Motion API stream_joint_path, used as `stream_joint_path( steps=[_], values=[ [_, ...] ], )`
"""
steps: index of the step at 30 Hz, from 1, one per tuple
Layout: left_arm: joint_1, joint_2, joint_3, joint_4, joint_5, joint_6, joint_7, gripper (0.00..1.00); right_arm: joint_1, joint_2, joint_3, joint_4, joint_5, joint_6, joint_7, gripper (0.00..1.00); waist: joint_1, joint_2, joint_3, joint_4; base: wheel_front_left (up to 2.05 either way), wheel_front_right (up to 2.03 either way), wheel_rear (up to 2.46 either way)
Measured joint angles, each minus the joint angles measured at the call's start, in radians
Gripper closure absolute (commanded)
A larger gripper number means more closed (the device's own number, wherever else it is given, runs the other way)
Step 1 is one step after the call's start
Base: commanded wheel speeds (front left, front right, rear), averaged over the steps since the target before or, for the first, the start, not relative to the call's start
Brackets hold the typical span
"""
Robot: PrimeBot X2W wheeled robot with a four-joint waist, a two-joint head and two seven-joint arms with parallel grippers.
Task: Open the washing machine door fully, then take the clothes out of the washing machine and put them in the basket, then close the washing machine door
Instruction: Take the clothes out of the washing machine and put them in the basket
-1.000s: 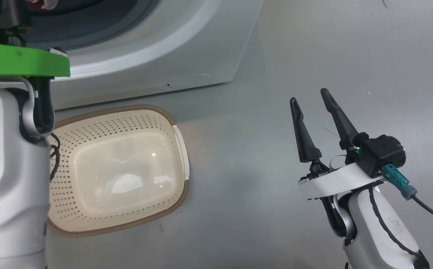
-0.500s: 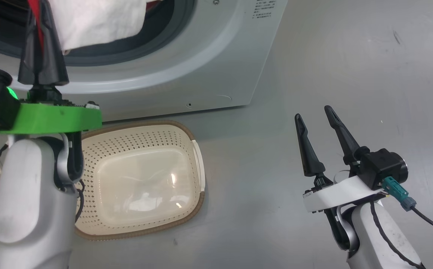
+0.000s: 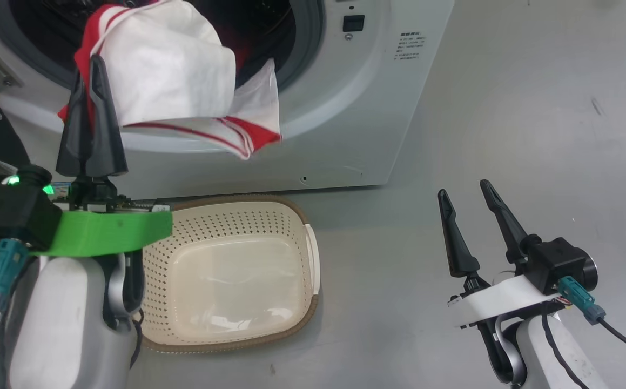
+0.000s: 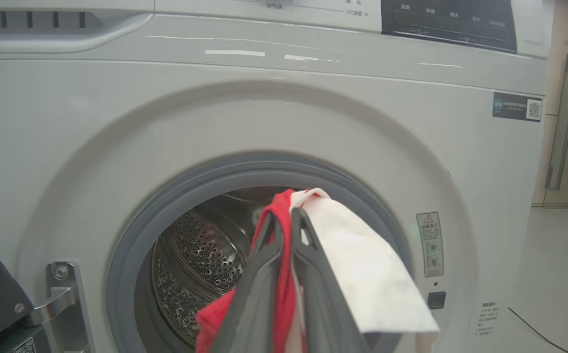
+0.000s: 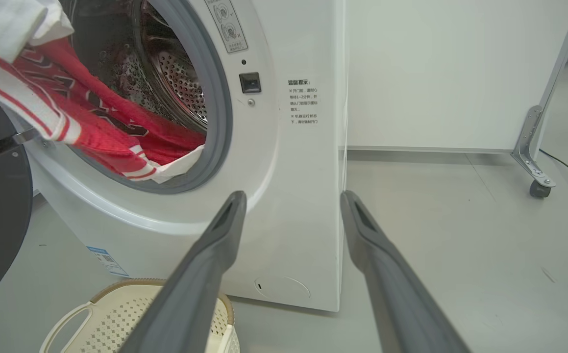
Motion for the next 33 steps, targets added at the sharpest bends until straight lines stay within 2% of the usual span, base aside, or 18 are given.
stream_joint_path(
  steps=[8, 14, 23, 33],
  values=[
    [0.11, -0.011, -0.054, -0.027, -0.004, 0.009, -0.004, 1.0, 0.021, 0.0, 0.0, -0.001, -0.007, 0.006, 0.0, 0.0, 0.0, 0.0, -0.029, 0.049, 0.0, 0.0, 0.0],
    [0.184, -0.011, -0.087, -0.001, -0.009, 0.018, 0.002, 1.0, 0.022, 0.0, 0.005, -0.003, -0.015, 0.013, 0.0, 0.0, 0.0, 0.0, -0.032, 0.059, 0.0, 0.0, 0.0],
    [0.26, -0.011, -0.145, 0.11, -0.031, 0.017, 0.057, 1.0, 0.021, 0.0, 0.029, -0.013, -0.017, 0.022, 0.0, 0.0, 0.0, 0.0, -0.003, 0.049, 0.0, 0.0, 0.0],
    [0.268, -0.012, -0.17, 0.298, -0.074, 0.006, 0.106, 1.0, 0.016, 0.0, 0.04, -0.027, -0.018, 0.03, 0.0, 0.0, 0.0, 0.0, 0.058, 0.018, 0.0, 0.0, 0.0]
  ],
)
